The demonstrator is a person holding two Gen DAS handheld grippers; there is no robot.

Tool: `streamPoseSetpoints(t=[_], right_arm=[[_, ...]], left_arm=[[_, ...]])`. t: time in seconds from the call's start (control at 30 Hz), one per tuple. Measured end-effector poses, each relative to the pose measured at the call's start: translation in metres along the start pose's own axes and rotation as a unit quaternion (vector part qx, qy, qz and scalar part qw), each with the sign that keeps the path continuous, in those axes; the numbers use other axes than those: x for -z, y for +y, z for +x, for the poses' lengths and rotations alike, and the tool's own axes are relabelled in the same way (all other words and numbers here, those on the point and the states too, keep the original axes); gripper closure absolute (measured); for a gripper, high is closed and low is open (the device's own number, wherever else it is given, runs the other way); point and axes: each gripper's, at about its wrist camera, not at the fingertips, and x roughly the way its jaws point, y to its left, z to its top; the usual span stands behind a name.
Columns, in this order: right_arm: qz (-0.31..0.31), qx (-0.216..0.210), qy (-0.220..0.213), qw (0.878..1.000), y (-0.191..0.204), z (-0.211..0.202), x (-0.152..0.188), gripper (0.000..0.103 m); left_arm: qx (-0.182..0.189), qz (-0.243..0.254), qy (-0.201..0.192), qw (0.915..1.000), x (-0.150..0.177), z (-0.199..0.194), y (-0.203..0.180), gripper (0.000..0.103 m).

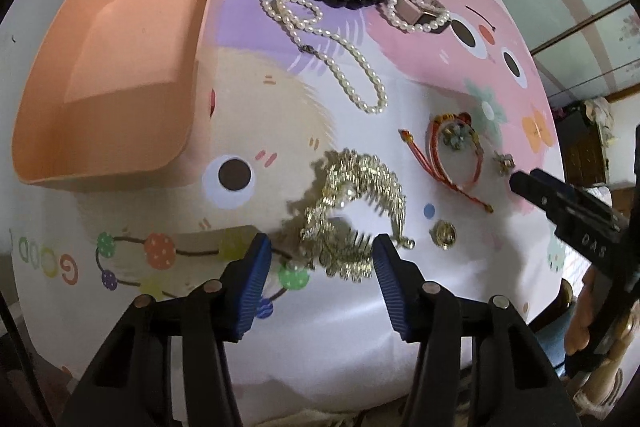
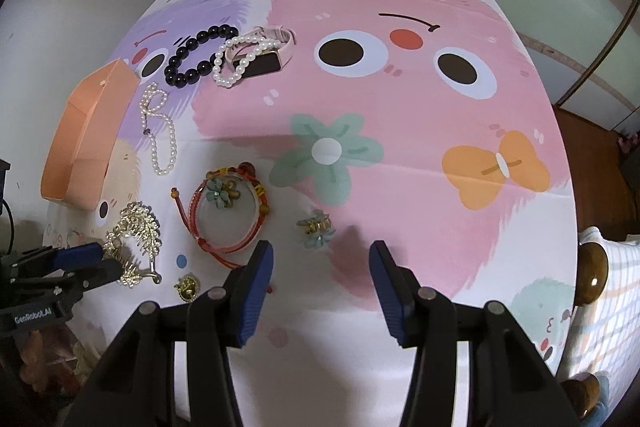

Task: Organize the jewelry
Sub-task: 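Lower the left tool onto the gold leaf hair clip and close it, then lift the gold hair clip with the left tool over the pink box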

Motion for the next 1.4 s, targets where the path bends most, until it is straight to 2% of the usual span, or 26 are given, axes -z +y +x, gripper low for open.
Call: streamPoseSetpoints(t=[0.13, 0.27, 0.47, 0.73, 0.97, 1.03, 1.07, 1.1, 1.3, 1.4], right_arm=[[0.008, -0.006, 0.002, 1.0, -0.004, 0.003, 0.0, 0.053], [0.015, -0.013, 0.0, 1.0, -0.008, 0.003, 0.0, 0.053], [0.021, -0.029, 0.002, 0.999, -0.01, 0.004, 0.002, 0.053], [0.018, -0.04, -0.002, 0.999, -0.009, 0.0, -0.001, 0.053], [0.019, -0.045, -0.007, 0.999, -0.008, -0.003, -0.003, 0.053], [0.019, -0.045, -0.007, 0.999, -0.008, -0.004, -0.001, 0.053], [0.02, -0.045, -0.007, 0.999, -0.008, -0.004, -0.001, 0.053], [0.021, -0.044, -0.007, 0.999, -0.009, -0.004, -0.001, 0.053], [0.027, -0.041, -0.01, 0.999, -0.013, -0.007, 0.001, 0.053], [0.026, -0.039, -0.011, 0.999, -0.012, -0.009, 0.002, 0.053]], left_arm=[[-0.004, -0.02, 0.009, 0.9998, -0.009, 0.003, -0.002, 0.053], [-0.035, -0.033, 0.024, 0.9985, -0.021, 0.01, -0.01, 0.058], [-0.096, -0.004, 0.061, 0.9935, -0.034, 0.02, -0.029, 0.063], [-0.128, 0.026, 0.102, 0.9862, -0.048, 0.035, -0.049, 0.063], [-0.131, 0.043, 0.116, 0.9836, -0.066, 0.045, -0.068, 0.063], [-0.13, 0.05, 0.111, 0.984, -0.067, 0.043, -0.068, 0.069], [-0.129, 0.054, 0.108, 0.9843, -0.068, 0.042, -0.068, 0.082], [-0.127, 0.053, 0.109, 0.9845, -0.069, 0.042, -0.068, 0.085], [-0.094, 0.037, 0.109, 0.9889, -0.072, 0.04, -0.063, 0.09], [-0.092, 0.039, 0.101, 0.9899, -0.073, 0.033, -0.061, 0.09]])
